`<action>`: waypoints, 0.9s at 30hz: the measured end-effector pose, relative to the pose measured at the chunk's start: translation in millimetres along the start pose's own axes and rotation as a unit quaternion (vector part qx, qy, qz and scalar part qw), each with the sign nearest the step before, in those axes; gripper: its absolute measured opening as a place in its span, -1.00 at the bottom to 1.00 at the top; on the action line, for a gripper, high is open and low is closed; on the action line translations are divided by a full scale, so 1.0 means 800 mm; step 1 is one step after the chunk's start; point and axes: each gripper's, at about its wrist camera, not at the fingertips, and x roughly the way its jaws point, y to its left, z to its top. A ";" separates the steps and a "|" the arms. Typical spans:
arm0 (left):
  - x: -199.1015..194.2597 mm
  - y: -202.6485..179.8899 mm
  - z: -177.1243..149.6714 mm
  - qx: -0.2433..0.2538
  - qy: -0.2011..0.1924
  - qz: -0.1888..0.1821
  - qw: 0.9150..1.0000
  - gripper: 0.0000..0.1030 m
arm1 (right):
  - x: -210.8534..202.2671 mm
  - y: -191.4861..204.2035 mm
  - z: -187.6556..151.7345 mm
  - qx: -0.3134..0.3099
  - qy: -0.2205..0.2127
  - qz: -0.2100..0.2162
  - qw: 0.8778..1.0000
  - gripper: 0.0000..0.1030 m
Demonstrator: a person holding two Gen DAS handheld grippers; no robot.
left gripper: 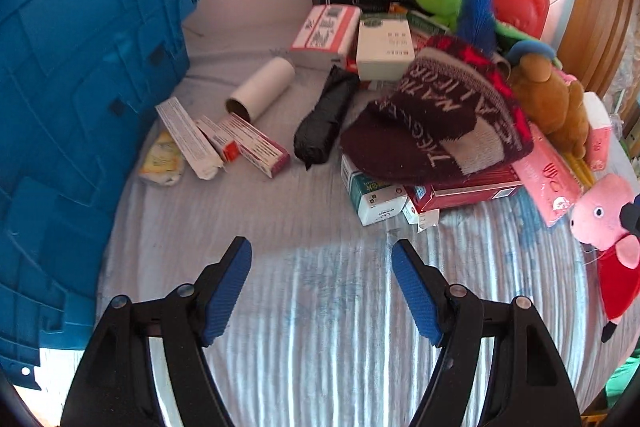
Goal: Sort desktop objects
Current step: 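Move both grippers back over the heap of items, then grasp the maroon star-patterned knit hat with the right gripper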
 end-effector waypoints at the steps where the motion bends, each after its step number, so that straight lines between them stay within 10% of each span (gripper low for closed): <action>1: 0.010 -0.004 0.003 -0.001 0.005 -0.001 1.000 0.40 | 0.005 -0.001 0.005 -0.003 0.001 0.004 1.000 0.87; 12: 0.102 -0.031 0.046 0.001 0.027 -0.032 0.999 0.41 | 0.067 0.013 0.052 -0.011 0.025 0.055 0.998 0.87; 19: 0.122 0.004 0.031 -0.002 0.059 -0.046 0.997 -0.66 | 0.088 0.066 0.066 -0.026 0.037 0.117 0.992 0.94; 27: 0.099 0.071 0.016 -0.044 0.055 -0.014 0.997 -0.69 | 0.145 0.114 0.074 -0.020 0.068 0.126 0.989 0.99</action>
